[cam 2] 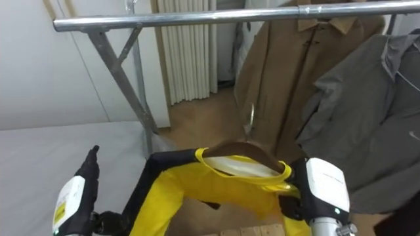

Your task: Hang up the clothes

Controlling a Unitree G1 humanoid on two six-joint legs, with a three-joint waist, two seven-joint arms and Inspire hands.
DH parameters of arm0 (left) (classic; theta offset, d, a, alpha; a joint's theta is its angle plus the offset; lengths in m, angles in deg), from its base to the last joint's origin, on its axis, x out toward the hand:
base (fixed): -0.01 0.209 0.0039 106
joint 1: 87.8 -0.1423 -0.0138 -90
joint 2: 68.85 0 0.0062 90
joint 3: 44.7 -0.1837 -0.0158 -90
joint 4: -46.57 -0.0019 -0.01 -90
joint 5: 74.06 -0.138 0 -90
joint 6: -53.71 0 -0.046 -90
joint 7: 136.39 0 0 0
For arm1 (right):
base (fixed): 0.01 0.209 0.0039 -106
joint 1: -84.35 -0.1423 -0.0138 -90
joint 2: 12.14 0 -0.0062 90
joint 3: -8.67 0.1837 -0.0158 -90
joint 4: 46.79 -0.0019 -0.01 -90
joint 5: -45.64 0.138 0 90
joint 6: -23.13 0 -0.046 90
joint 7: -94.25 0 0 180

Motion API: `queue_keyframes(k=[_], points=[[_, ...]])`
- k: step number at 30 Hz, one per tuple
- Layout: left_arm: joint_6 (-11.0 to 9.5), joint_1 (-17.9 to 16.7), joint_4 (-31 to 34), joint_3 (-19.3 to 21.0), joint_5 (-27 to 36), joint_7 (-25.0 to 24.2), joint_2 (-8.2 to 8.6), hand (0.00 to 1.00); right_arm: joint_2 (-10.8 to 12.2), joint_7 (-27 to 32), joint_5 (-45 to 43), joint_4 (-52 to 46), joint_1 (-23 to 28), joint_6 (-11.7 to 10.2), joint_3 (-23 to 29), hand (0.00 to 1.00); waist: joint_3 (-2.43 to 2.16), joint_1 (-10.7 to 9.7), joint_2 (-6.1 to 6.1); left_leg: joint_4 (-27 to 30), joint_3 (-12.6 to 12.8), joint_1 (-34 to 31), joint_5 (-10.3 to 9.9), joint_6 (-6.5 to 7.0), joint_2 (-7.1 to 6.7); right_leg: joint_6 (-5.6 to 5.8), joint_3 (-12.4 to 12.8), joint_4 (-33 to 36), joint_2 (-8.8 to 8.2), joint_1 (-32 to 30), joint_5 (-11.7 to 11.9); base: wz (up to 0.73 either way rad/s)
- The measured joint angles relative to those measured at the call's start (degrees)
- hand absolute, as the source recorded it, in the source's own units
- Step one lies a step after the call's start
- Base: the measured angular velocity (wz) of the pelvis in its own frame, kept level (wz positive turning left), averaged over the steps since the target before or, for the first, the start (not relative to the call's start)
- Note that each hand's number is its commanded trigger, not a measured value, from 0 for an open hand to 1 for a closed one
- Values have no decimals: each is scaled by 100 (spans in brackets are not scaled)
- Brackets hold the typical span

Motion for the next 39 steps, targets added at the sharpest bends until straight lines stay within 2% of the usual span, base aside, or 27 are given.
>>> queue_keyframes(k=[2,5,7,11,16,20,21,23,24,29,32,36,38,39], points=[[-18,38,0,39,-10,-3,0,0,0,0,-108,-4,5,2,-1,100,1,-31,-35,24,18,-3,-48,-22,5,-80,10,122,24,-61,-42,-6],[-17,38,-8,149,-40,-20,-5,0,-1,-3,-446,-52,-1,0,0,100,-5,-79,-48,31,15,15,-112,-55,14,-345,58,115,66,-56,11,-8],[-17,35,-7,189,-89,-96,-7,0,-4,-8,-537,-94,-2,0,0,100,-9,-68,-82,29,10,25,-112,-55,7,-398,94,165,78,-59,19,-7],[-11,9,-1,187,-87,-167,-7,0,-20,-8,-508,-296,-1,-2,1,100,-17,-81,-151,29,-9,44,-112,-55,4,-380,115,187,92,-55,-9,-4],[-11,-21,10,218,-84,-365,-7,0,-35,-10,-449,-496,41,-17,39,100,-20,-101,-161,24,-101,112,-111,-56,1,-372,128,186,106,16,-3,-1],[-7,-66,23,271,-84,-499,-1,0,-38,-120,-440,-892,234,-76,160,100,-35,-115,-145,-11,-135,92,-189,-139,47,-329,125,166,159,9,38,0],[-6,-67,23,286,-84,-506,1,0,-39,-142,-429,-927,248,-104,174,100,-48,-106,-144,-11,-135,93,-191,-140,50,-332,125,163,162,11,44,0],[-4,-75,22,291,-83,-507,14,0,-61,-192,-370,-1012,257,-148,184,100,-110,-106,-91,-1,-149,124,-193,-145,59,-372,117,165,162,43,49,0],[-4,-75,22,290,-83,-507,18,0,-65,-206,-347,-1041,262,-157,183,100,-117,-110,-79,28,-162,128,-192,-145,58,-390,117,170,159,55,50,0],[-5,-114,21,291,-70,-506,28,0,-74,-470,60,-1317,325,-170,164,100,-115,-89,-68,140,-463,208,-192,-145,46,-423,113,156,167,206,14,1],[-8,-115,22,286,-73,-508,56,0,-144,-786,392,-1418,325,-176,134,100,-114,-70,-71,134,-478,207,-191,-146,49,-421,117,99,167,235,18,0],[-31,-114,36,345,-84,-507,53,0,-169,-1350,909,-1419,324,-172,137,100,-94,-81,-106,133,-466,193,-192,-146,54,-339,116,78,168,235,64,0],[-110,-114,54,389,-83,-503,24,0,-169,-1612,1075,-1419,321,-171,144,100,-63,-77,-161,135,-462,165,-192,-146,73,-249,109,54,168,222,58,0],[-132,-114,55,403,-83,-503,22,0,-169,-1665,1098,-1419,322,-171,147,100,-58,-73,-177,135,-465,156,-194,-141,78,-245,97,20,166,223,57,5]])
